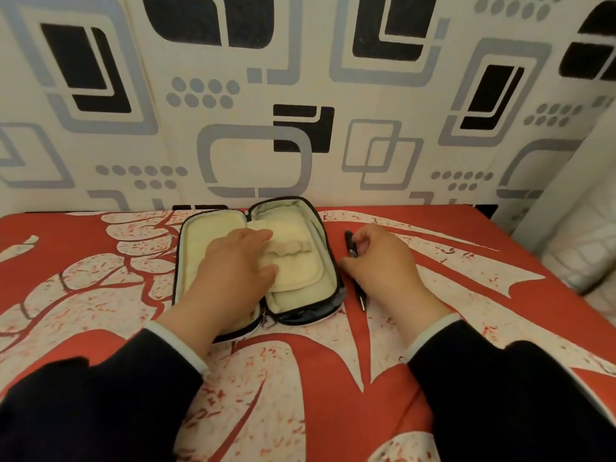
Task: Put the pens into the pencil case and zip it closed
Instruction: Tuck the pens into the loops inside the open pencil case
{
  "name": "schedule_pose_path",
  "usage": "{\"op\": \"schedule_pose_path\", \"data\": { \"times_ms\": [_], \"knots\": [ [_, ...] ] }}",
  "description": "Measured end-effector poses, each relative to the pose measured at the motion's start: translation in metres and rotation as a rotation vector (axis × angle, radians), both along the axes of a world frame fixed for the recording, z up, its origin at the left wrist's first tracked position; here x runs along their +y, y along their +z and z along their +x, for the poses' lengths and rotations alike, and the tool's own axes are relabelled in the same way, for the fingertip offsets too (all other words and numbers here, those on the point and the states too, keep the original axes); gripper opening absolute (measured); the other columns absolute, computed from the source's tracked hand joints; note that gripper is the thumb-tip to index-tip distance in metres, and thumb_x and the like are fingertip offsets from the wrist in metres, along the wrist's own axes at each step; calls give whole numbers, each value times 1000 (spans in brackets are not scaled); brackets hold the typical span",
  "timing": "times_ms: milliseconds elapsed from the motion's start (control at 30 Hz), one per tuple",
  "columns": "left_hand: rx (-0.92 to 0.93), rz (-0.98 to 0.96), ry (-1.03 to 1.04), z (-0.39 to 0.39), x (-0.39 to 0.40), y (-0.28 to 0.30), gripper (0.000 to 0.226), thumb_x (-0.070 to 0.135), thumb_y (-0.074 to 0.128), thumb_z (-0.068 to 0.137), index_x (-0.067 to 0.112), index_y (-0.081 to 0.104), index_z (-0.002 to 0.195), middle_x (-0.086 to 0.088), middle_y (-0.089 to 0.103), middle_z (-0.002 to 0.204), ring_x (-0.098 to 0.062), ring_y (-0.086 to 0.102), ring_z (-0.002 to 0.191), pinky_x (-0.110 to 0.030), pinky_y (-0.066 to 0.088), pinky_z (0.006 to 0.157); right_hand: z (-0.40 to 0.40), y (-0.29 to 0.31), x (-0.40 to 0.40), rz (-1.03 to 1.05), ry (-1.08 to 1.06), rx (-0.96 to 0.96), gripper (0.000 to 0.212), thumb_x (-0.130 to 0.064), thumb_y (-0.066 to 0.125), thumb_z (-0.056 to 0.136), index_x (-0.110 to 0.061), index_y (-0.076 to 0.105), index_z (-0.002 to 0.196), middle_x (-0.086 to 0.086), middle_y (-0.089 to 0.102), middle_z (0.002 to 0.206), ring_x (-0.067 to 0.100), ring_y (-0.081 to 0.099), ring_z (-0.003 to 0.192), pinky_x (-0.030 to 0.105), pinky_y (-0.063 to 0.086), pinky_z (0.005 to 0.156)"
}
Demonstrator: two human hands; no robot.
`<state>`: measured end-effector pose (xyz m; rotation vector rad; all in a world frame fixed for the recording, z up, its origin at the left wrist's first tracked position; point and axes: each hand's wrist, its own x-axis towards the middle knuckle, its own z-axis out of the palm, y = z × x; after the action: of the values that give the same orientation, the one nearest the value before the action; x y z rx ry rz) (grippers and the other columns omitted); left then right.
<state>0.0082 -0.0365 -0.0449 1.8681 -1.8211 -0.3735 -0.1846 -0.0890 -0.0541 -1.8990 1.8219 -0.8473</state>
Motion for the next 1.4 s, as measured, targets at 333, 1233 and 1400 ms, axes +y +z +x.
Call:
{"op": "schedule_pose_path", "data": {
  "times_ms": [333,1233,1400],
  "knots": [
    [-5,2,-91,1,3,6,57,26,58,85,22,36,138,-4,36,146,-24,30,132,-33,20,108,-2,8,1,74,-53,-101,39,-16,62,71,-19,53,109,0,61,98,18,55,87,26,35,58],
    [29,170,-393,13,7,9,52,34,68,76,44,47,122,13,46,115,-9,39,110,-26,31,92,-4,25,8,178,200,-1320,14,-2,44,80,-13,53,85,-4,55,48,7,46,40,20,36,38],
    [22,150,-456,10,9,11,53,39,73,70,43,51,118,11,52,106,-4,47,99,-13,34,80,-3,27,11,149,220,-1343,24,1,43,82,-13,53,98,1,60,51,10,52,43,19,41,41]
  ]
}}
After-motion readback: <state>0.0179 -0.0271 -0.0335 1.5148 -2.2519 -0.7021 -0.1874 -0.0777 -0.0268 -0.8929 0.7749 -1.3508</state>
